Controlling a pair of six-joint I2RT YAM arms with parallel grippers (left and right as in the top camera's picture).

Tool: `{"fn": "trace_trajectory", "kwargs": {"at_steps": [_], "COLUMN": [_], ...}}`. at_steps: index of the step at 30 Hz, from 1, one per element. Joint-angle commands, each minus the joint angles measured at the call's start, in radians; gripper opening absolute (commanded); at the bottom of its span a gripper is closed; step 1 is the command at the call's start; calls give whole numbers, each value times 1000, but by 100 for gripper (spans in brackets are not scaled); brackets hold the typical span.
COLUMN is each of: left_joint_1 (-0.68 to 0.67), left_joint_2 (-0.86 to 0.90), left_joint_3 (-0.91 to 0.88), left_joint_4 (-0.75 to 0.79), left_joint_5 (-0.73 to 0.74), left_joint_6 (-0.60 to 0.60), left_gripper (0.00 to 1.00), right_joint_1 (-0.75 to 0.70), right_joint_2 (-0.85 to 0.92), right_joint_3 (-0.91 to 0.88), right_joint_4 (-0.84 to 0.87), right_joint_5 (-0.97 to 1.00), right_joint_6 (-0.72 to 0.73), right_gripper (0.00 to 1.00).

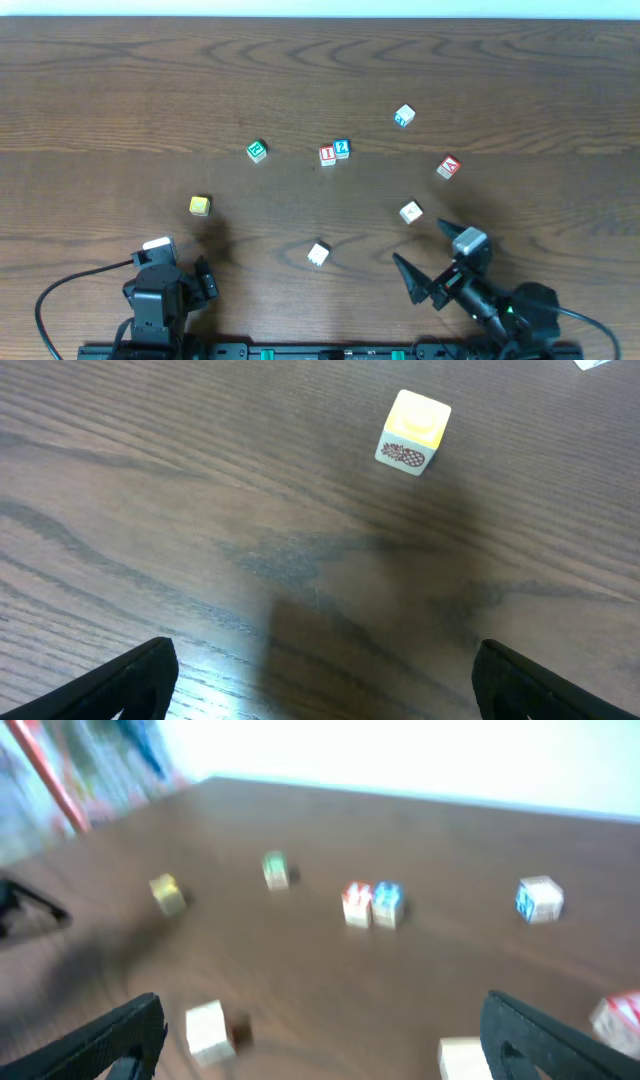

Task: Spell out Ai2
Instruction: 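Raise the right arm off its rest pose, then reach the right gripper forward to the red 'A' block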

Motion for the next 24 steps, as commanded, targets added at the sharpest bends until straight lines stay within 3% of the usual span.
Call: {"fn": "trace_trajectory", "kwargs": {"at_steps": [1,7,12,24], "left_joint_1": [6,6,6,6], "left_joint_2": [-11,-11,-11,-11], "left_joint_3": [-3,-3,-3,-3], "left_joint_4": [-11,-11,-11,-11], "left_joint_5": [0,0,0,0], "left_joint_6": [11,11,11,11], "left_gripper": [95,95,95,95], "right_joint_1": [-10,-10,-10,-57], "right_joint_2": [-5,75,283,953], "right_joint_3": [-5,-1,54,433], "right_joint_4": [74,236,327,225], "right_joint_5": [-3,104,189,281], "right_joint_6": [169,233,193,11], "right_gripper": [99,99,99,99]}}
